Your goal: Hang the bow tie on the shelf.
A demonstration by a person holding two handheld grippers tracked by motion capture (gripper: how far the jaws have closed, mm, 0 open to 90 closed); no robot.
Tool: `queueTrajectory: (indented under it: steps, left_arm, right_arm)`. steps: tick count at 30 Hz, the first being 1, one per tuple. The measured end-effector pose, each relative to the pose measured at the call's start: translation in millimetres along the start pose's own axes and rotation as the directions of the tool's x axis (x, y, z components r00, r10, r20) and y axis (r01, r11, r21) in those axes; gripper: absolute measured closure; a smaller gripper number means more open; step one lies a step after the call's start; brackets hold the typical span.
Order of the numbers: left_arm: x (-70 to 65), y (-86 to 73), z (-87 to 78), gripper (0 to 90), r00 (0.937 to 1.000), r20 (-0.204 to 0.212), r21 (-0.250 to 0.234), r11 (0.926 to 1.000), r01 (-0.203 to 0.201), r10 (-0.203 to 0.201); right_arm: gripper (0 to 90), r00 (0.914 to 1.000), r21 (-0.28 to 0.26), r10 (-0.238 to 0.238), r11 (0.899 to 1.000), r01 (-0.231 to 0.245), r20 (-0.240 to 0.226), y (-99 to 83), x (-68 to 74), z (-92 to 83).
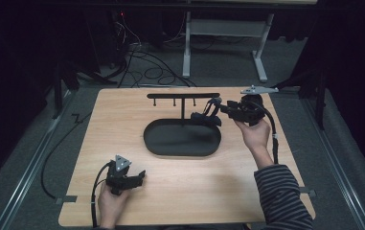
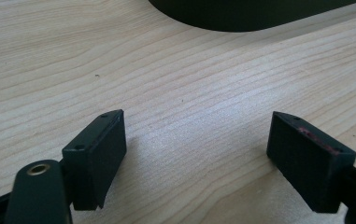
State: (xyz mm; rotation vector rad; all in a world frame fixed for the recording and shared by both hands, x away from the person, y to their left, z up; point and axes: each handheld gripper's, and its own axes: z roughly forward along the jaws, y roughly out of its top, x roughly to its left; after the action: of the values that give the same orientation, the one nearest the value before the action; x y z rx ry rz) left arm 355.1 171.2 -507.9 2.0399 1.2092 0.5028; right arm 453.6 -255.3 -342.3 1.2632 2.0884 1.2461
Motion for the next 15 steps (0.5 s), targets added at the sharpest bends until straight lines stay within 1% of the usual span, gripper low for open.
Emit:
queueTrajectory:
  steps: [6, 10, 11, 15]
  left_arm:
    - [0.0, 0.0, 0.0, 20.2, 1.0, 0.0, 0.0, 1.0, 0.0, 0.0]
    - [0.0, 0.0, 0.0, 20.2, 1.0, 0.0, 0.0, 1.0, 0.0, 0.0]
    - [0.0, 0.0, 0.0, 20.2, 1.0, 0.0, 0.0, 1.0, 0.0, 0.0]
    - [0.0, 0.0, 0.0, 20.2, 1.0, 0.0, 0.0, 1.0, 0.0, 0.0]
  right_arm:
    - [58.2, 0.9998, -0.016, 0.018, 1.0, -0.018, -0.008, -5.8, -4.1, -11.8]
    - [57.5, 0.9996, -0.005, 0.029, 1.0, -0.029, -0.009, -10.4, -5.7, -15.4]
    - [57.4, 0.9997, -0.01, 0.022, 1.0, -0.022, -0.009, -11.5, -6.0, -16.3]
    - [56.5, 0.9997, -0.002, 0.024, 1.0, -0.024, -0.01, -16.1, -5.3, -20.5]
